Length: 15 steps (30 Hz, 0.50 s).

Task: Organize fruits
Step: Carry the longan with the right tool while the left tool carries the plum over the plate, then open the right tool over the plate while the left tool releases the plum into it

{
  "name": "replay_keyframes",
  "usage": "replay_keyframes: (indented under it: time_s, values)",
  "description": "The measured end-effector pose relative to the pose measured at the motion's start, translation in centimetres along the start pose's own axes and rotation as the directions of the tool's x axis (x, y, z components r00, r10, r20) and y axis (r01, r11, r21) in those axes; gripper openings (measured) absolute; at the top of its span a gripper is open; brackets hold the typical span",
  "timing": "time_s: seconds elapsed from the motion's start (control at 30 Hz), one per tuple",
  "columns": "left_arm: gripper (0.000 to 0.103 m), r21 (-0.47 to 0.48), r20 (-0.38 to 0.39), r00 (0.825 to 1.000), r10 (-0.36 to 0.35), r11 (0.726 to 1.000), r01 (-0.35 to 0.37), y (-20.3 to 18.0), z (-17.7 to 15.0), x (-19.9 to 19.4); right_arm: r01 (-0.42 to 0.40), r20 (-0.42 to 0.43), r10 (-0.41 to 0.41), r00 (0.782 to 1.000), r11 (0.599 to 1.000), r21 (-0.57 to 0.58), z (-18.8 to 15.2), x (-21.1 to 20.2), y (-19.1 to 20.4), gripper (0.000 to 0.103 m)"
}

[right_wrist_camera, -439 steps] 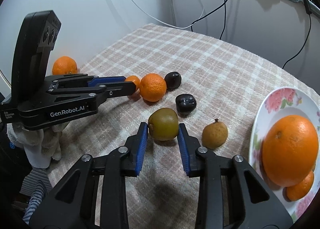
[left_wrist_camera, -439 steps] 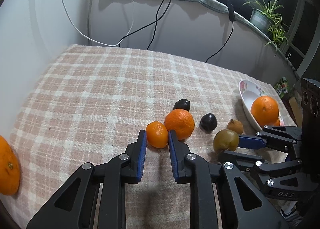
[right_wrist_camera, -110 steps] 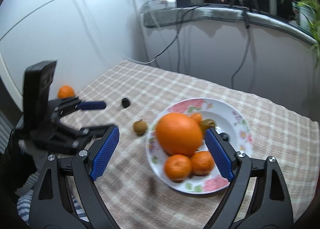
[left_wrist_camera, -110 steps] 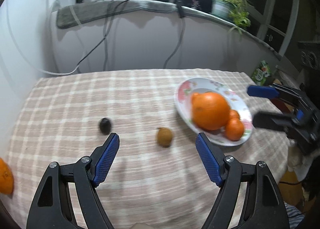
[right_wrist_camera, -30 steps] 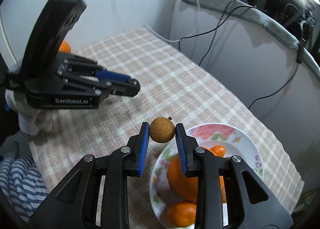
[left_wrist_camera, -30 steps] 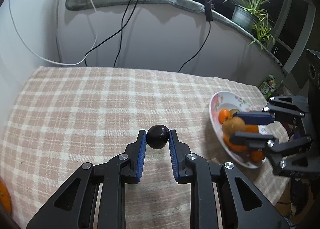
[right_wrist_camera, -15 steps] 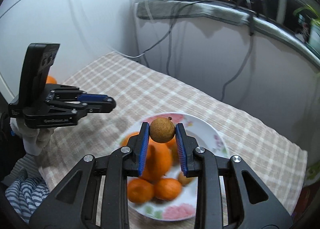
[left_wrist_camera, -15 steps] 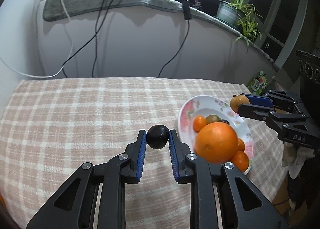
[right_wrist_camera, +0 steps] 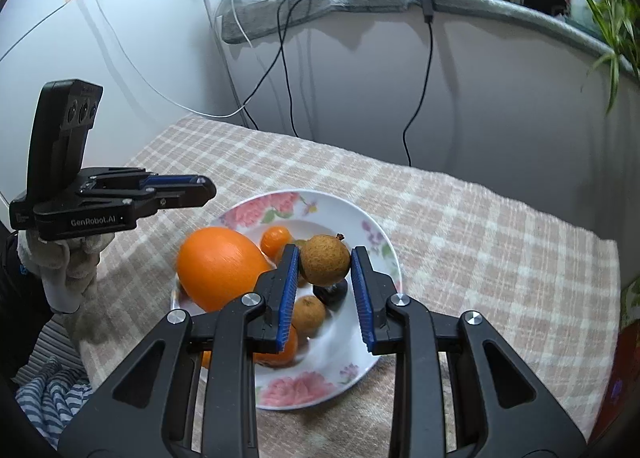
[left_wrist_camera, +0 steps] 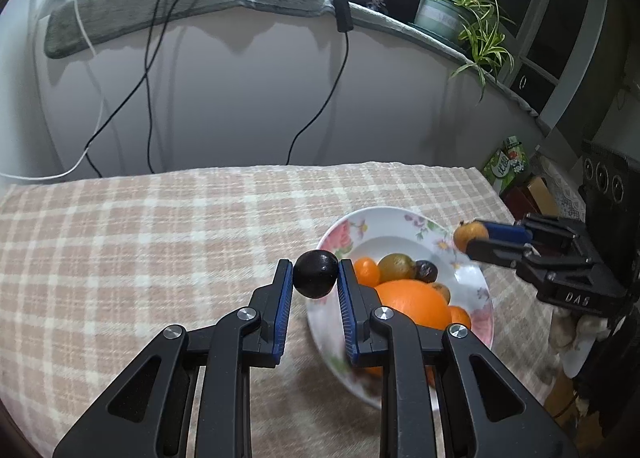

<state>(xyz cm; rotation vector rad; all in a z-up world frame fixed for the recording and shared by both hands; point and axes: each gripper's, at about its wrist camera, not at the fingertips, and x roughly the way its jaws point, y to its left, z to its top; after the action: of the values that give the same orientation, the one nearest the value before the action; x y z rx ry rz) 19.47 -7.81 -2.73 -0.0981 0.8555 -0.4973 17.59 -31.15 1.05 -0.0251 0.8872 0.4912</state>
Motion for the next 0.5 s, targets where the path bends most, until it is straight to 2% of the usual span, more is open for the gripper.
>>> replay_keyframes:
  time_s: [0.5]
  values:
    - [0.021, 0.038, -0.027, 1.000, -0.015, 0.999, 0.016, -2.0, 1.2, 2.2, -0.019, -0.011, 0.020, 1.000, 0.998, 0.055, -1.6, 0.9, -1.6, 0.028]
